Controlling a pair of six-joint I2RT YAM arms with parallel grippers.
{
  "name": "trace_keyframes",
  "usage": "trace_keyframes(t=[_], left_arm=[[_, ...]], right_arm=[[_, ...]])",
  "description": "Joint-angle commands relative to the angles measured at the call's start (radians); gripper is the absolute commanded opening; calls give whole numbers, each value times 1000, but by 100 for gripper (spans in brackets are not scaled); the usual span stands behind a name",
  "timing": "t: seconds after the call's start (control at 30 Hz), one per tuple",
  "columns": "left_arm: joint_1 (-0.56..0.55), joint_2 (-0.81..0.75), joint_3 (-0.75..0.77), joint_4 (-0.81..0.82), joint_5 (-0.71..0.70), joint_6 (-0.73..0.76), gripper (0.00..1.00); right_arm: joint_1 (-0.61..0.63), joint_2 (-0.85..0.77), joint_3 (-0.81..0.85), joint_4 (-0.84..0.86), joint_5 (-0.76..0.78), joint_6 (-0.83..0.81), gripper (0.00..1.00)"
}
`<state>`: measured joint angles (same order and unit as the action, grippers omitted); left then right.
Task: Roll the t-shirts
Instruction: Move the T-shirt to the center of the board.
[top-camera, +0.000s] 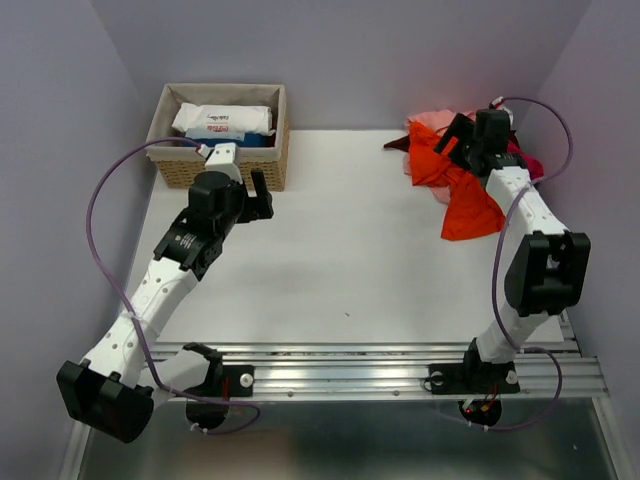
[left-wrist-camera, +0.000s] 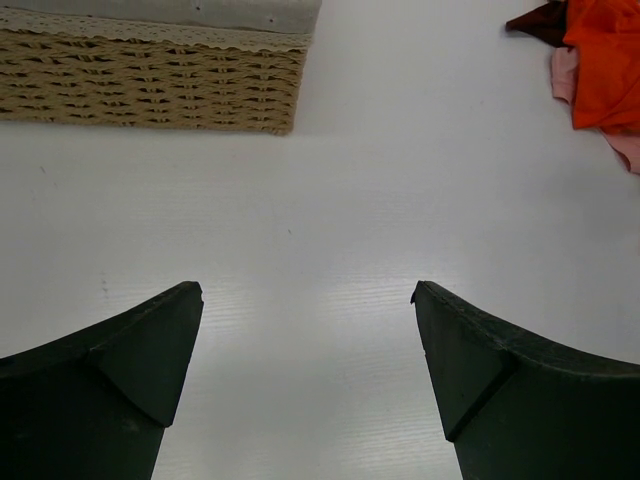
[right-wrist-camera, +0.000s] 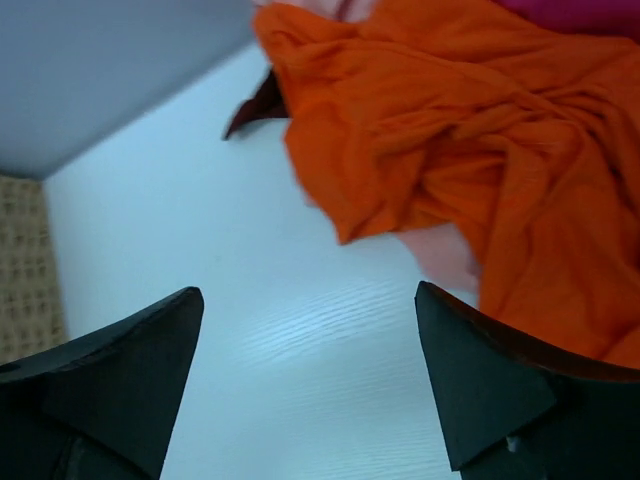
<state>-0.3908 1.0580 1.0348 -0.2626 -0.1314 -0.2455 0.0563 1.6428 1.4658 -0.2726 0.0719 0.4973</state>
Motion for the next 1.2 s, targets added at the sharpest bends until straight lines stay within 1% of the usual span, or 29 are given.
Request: trace_keyframes(t=[0.0, 0.03, 0.13, 0.17, 0.23, 0.27, 0.33, 0.43, 0.47, 0.5, 0.53, 0.57, 0.7, 0.73, 0.77, 0.8, 0.87, 0.9, 1.0, 1.03, 1.1, 1.13, 1.17], left_arm=[[-2, -41, -1, 19, -2, -6, 99], [-2, -41, -1, 20, -1, -8, 99], [-2, -39, 4, 19, -2, -6, 99], [0, -35, 5, 17, -4, -6, 99], [0, -33, 7, 17, -5, -9, 99], [-2, -30, 8, 17, -5, -8, 99], [0, -32, 8, 17, -5, -11, 99], [0, -35, 2, 16, -5, -12, 99], [-2, -36, 1, 14, -4, -12, 99], [0, -36, -1, 14, -4, -12, 99], [-2, -38, -2, 13, -5, -15, 99], [-2, -38, -2, 14, -5, -15, 99], [-2, -32, -5, 20, -1, -12, 99], [0, -27, -4, 22, -1, -12, 99], [0, -26, -5, 22, 1, -11, 99], [-2, -24, -2, 26, 6, -8, 99], [-2, -20, 1, 28, 7, -6, 99], [0, -20, 2, 29, 6, -8, 99], [-2, -24, 5, 33, -2, -12, 99], [-2, -26, 4, 34, -10, -23, 99], [0, -30, 2, 36, -30, -34, 99], [-2, -30, 4, 37, -37, -40, 99], [0, -30, 2, 37, -48, -50, 99]], right_arm=[[-99, 130, 102, -114, 102, -26, 96], [-117, 199, 143, -125, 109, -31, 96], [-128, 299, 238, -163, 124, -49, 97], [-128, 355, 258, -166, 132, -51, 97], [-128, 405, 292, -169, 160, -51, 94], [-137, 425, 318, -169, 181, -43, 89], [-138, 472, 344, -168, 224, -34, 84], [-138, 502, 376, -166, 242, -17, 46], [-138, 494, 375, -166, 240, -10, 35], [-138, 482, 358, -157, 235, 3, 17], [-138, 465, 340, -146, 220, 7, 11], [-138, 413, 317, -131, 207, 10, 1], [-128, 241, 150, -45, 123, 26, 1], [-128, 198, 113, -16, 77, 21, 1], [-113, 155, 78, 8, 59, 17, 1], [-89, 73, 52, 30, 52, 12, 1], [-58, 7, 9, 29, 40, 6, 1], [-26, -48, -4, 24, 36, 6, 1], [54, -130, -51, 27, 46, -2, 1], [118, -174, -62, 29, 51, 1, 1], [178, -207, -100, 36, 25, 18, 1], [242, -228, -113, 38, 19, 30, 1], [275, -235, -128, 44, 9, 40, 1]])
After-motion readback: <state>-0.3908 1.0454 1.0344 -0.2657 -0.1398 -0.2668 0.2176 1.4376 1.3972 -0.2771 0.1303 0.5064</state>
